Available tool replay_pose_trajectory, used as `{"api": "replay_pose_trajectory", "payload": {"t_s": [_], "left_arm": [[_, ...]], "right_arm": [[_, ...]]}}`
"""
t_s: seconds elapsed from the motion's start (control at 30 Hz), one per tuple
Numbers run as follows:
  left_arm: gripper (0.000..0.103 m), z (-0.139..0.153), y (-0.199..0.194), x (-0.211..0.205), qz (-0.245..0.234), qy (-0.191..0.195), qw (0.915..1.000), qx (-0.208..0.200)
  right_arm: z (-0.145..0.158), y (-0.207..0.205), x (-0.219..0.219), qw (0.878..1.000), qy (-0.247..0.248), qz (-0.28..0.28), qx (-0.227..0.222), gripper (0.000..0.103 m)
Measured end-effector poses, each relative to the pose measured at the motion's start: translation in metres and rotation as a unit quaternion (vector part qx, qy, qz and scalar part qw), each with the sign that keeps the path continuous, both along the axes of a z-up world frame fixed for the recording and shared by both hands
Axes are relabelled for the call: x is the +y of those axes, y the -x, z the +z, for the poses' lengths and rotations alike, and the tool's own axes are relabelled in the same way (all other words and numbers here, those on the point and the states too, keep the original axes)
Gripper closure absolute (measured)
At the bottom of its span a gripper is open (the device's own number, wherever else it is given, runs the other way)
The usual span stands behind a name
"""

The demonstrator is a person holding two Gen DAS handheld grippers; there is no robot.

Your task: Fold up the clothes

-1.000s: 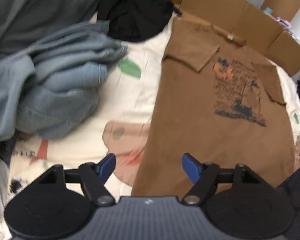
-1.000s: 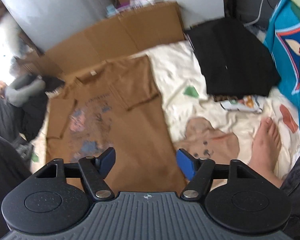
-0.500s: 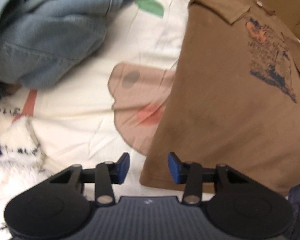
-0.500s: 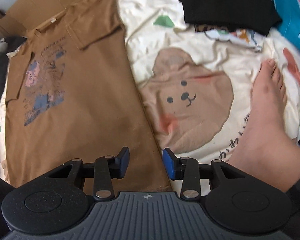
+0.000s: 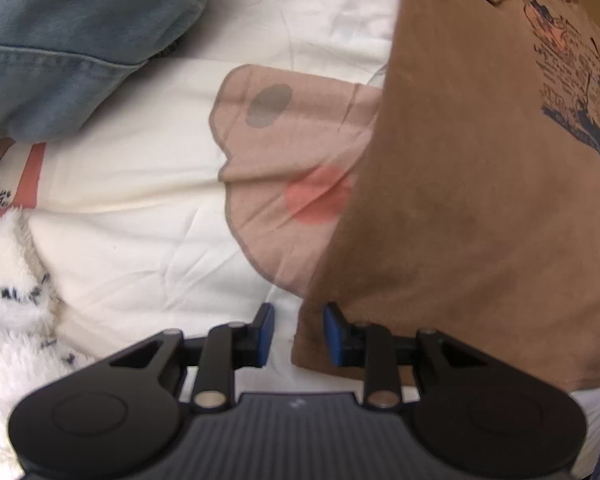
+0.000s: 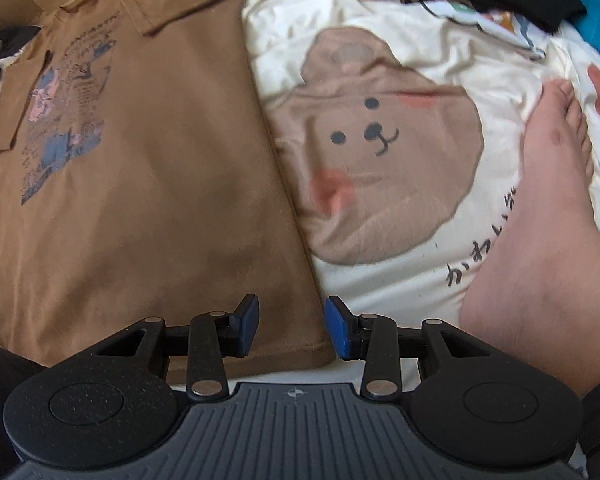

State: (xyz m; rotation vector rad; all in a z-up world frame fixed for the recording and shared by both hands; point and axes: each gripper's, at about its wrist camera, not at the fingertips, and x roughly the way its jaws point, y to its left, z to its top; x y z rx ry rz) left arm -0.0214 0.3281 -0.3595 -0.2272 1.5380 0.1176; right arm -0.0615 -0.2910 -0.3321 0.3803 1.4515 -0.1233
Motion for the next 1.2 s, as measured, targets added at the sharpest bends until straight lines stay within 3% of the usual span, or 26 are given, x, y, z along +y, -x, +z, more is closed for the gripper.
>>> {"api": "replay_pose_trajectory", "payload": {"t_s": [0.27,0.37,0.9,1.07,1.13,1.2], "left_arm": [[0.088,-0.002,0.007,0.0,-0.001,0.027,0.9995,0.017],[0.088,-0.006,0.011,0.003,0.02,0.033,0.9989,0.025],[0.088,-0.002,0.006,-0.011,0.008,-0.008,0.9992,0.038],[0.088,0.0,0.004,-0.013,0.009,-0.017,0.999,0.04],[0.092,0.001,0.004,-0.013,0.005,-0.017,0.9991,0.039],[0.096,0.004,0.005,-0.015,-0.002,-0.018,0.9992,0.036]], "right_arm": [[-0.019,0.005,0.0,1.0,0.0,0.008,0.017,0.059],[-0.026,0.006,0.001,1.0,0.002,0.022,0.02,0.06],[-0.051,0.017,0.003,0.998,-0.006,0.042,0.041,0.067],[-0.052,0.017,0.009,0.998,-0.002,0.054,0.042,0.078],[-0.051,0.017,0.007,0.998,-0.005,0.052,0.045,0.093],[-0.047,0.017,0.006,0.998,-0.01,0.044,0.052,0.095]]}}
